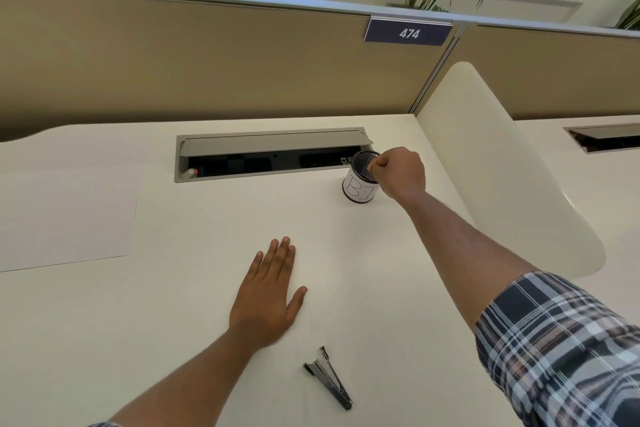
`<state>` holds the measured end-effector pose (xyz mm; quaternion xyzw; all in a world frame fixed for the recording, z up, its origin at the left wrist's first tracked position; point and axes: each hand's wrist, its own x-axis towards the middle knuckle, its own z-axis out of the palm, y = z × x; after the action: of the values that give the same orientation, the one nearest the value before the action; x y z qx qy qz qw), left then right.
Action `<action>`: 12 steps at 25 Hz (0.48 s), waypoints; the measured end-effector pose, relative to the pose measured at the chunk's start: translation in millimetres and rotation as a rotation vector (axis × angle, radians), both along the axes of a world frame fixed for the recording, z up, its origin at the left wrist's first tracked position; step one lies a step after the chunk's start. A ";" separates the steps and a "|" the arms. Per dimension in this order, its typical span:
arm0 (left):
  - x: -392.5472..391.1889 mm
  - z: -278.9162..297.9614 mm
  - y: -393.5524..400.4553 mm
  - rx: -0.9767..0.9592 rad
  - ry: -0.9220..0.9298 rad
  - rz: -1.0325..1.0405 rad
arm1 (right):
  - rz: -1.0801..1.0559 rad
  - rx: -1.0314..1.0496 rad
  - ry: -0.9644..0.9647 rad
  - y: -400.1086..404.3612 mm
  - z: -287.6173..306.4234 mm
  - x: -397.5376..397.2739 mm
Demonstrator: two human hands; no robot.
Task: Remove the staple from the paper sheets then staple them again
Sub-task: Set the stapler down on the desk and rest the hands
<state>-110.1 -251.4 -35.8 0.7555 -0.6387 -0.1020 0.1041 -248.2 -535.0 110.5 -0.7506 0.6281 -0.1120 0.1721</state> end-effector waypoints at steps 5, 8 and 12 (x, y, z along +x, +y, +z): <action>1.9 -1.3 -0.4 0.049 0.008 -0.019 | 0.084 -0.064 -0.061 54.7 4.4 -5.2; 8.0 -1.7 -3.7 0.100 0.033 -0.040 | 0.176 -0.069 -0.104 91.3 -1.6 -7.2; 25.0 17.1 1.9 0.169 0.052 -0.051 | 0.287 -0.012 -0.063 144.5 -6.8 -5.7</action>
<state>-85.1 -249.5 -18.7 0.7424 -0.6437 -0.1777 0.0537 -253.9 -390.5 103.7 -0.8298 0.5080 -0.1134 0.2014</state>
